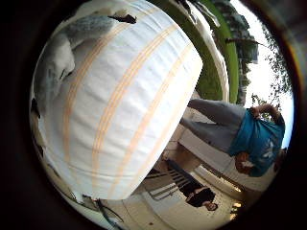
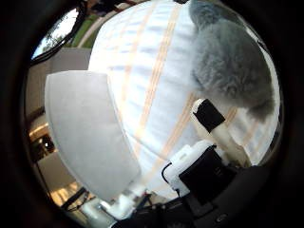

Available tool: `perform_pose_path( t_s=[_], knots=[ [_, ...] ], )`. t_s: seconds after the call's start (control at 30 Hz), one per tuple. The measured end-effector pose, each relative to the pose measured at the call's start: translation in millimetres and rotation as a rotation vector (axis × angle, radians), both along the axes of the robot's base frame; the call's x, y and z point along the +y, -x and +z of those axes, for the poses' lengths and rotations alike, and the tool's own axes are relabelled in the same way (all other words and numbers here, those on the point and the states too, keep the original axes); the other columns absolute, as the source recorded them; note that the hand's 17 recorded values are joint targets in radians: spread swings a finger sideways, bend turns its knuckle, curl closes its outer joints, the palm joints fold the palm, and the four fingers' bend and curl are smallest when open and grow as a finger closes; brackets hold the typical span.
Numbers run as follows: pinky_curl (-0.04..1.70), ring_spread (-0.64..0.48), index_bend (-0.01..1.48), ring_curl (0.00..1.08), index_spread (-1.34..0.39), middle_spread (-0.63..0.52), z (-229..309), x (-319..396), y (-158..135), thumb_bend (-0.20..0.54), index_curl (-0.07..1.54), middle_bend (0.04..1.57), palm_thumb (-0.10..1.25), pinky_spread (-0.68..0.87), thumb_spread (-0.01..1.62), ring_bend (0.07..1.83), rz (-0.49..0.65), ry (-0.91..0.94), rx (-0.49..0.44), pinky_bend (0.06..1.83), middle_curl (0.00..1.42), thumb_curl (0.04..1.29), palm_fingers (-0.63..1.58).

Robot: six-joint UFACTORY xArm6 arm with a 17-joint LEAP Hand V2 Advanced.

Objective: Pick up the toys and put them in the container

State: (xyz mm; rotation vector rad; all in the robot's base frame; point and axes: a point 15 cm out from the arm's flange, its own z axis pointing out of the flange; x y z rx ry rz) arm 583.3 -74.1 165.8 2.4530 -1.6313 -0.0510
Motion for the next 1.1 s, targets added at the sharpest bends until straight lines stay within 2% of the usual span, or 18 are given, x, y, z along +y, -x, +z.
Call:
perform_pose_path(
  t_s=[0.07, 0.13, 0.23, 0.27, 0.3, 0.33, 0.4, 0.47, 0.57, 0.73, 0.93, 1.0, 1.1],
  knots=[
    [0.31, 0.23, 0.17, 0.32, -0.31, 0.03, -10.7, -2.3, 0.7, -0.027, 0.25, 0.18, 0.75, 0.39, 1.14, 0.41, 0.001, 0.034, 0.016, 0.50, 0.33, 0.44, 0.07],
    [0.31, 0.23, 0.20, 0.32, -0.26, 0.02, -20.4, -5.4, -1.0, -0.014, 0.26, 0.19, 0.78, 0.41, 1.13, 0.40, 0.005, 0.076, 0.022, 0.53, 0.33, 0.45, 0.18],
    [0.29, 0.21, 0.17, 0.32, -0.25, -0.04, -22.3, -6.1, -0.5, -0.019, 0.24, 0.29, 0.81, 0.43, 1.11, 0.58, 0.003, 0.076, 0.025, 0.66, 0.36, 0.45, 0.72],
    [0.30, 0.19, 0.16, 0.33, -0.26, -0.05, -22.9, -6.1, -0.4, -0.018, 0.24, 0.33, 0.82, 0.42, 1.11, 0.63, 0.003, 0.076, 0.026, 0.68, 0.38, 0.45, 0.81],
    [0.32, 0.16, 0.13, 0.37, -0.28, -0.07, -25.4, -5.6, 0.1, -0.019, 0.23, 0.42, 0.83, 0.41, 1.11, 0.73, 0.004, 0.076, 0.030, 0.72, 0.41, 0.46, 0.95],
    [0.35, 0.15, 0.10, 0.42, -0.31, -0.08, -27.1, -5.2, 0.4, -0.022, 0.22, 0.50, 0.83, 0.41, 1.10, 0.83, 0.005, 0.076, 0.033, 0.75, 0.45, 0.46, 0.99],
    [0.40, 0.11, 0.11, 0.53, -0.36, -0.11, -27.3, -5.6, 0.5, -0.021, 0.19, 0.67, 0.84, 0.40, 1.10, 1.05, 0.004, 0.073, 0.033, 0.76, 0.55, 0.46, 0.99],
    [0.47, 0.06, 0.13, 0.61, -0.43, -0.15, -23.8, -7.7, -0.6, -0.019, 0.15, 0.81, 0.86, 0.39, 1.09, 1.18, -0.006, 0.066, 0.022, 0.87, 0.63, 0.46, 0.96],
    [0.57, 0.00, 0.21, 0.67, -0.54, -0.18, -3.7, -15.6, -5.8, -0.022, 0.12, 0.93, 0.88, 0.36, 1.09, 1.25, -0.037, 0.038, -0.026, 1.08, 0.73, 0.46, 1.03],
    [0.69, -0.05, 0.37, 0.73, -0.67, -0.21, 49.5, 3.4, -5.3, -0.012, 0.11, 1.02, 0.92, 0.31, 1.11, 1.26, -0.085, -0.072, -0.098, 1.26, 0.83, 0.47, 1.06],
    [0.79, -0.10, 0.52, 0.78, -0.80, -0.23, 94.1, 19.7, 43.8, -0.009, 0.11, 1.08, 0.95, 0.25, 1.19, 1.30, -0.097, -0.113, 0.011, 1.35, 0.92, 0.48, 1.00],
    [0.82, -0.11, 0.56, 0.80, -0.83, -0.23, 145.3, 38.8, 75.5, -0.012, 0.11, 1.09, 0.95, 0.24, 1.21, 1.31, -0.084, -0.154, 0.023, 1.37, 0.94, 0.48, 0.98],
    [0.84, -0.12, 0.60, 0.81, -0.88, -0.24, 192.5, 70.2, 111.8, -0.015, 0.10, 1.12, 0.95, 0.23, 1.23, 1.33, -0.047, -0.223, 0.023, 1.39, 0.97, 0.48, 0.94]
  ],
)
